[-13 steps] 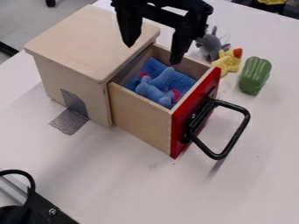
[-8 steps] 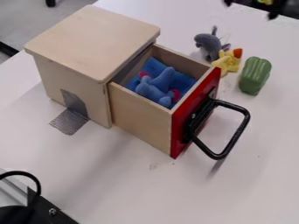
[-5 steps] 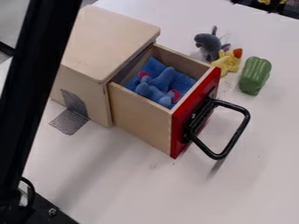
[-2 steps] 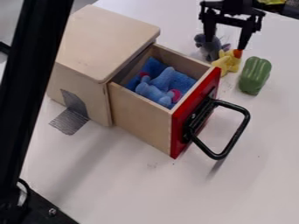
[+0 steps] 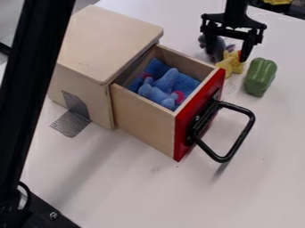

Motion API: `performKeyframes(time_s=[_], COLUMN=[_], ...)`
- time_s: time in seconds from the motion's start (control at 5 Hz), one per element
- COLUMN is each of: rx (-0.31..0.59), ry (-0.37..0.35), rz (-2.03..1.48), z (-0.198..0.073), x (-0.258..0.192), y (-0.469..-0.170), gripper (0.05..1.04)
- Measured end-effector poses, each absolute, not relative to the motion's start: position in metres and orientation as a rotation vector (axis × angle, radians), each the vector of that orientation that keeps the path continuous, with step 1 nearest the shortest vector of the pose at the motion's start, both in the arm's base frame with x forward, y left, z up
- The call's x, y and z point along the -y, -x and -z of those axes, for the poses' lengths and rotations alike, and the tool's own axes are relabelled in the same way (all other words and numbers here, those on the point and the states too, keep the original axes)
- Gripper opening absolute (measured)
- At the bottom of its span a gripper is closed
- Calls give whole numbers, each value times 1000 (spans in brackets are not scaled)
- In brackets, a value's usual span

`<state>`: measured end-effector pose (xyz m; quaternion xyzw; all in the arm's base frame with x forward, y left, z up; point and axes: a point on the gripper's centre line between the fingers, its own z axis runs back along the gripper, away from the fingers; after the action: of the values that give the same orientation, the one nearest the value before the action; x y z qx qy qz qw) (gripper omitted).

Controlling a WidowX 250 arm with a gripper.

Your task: Take the yellow duck and put it on top of the drawer

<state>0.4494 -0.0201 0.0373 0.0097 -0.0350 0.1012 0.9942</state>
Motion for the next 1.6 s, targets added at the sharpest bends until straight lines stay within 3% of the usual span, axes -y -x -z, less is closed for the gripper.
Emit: performKeyframes(time_s=[0.8,1.0,1.2,1.4,1.6], rx=[74,82,66,58,42], ry=[-89,-97,-106,-98,-98], rz=[-195,-204,-194,-201,-216], z=[-8,-5,1,-1,-5], x=[24,24,32,33,30], y=[-453,-455,-451,-446,-441], gripper=[962,758,450,219,120])
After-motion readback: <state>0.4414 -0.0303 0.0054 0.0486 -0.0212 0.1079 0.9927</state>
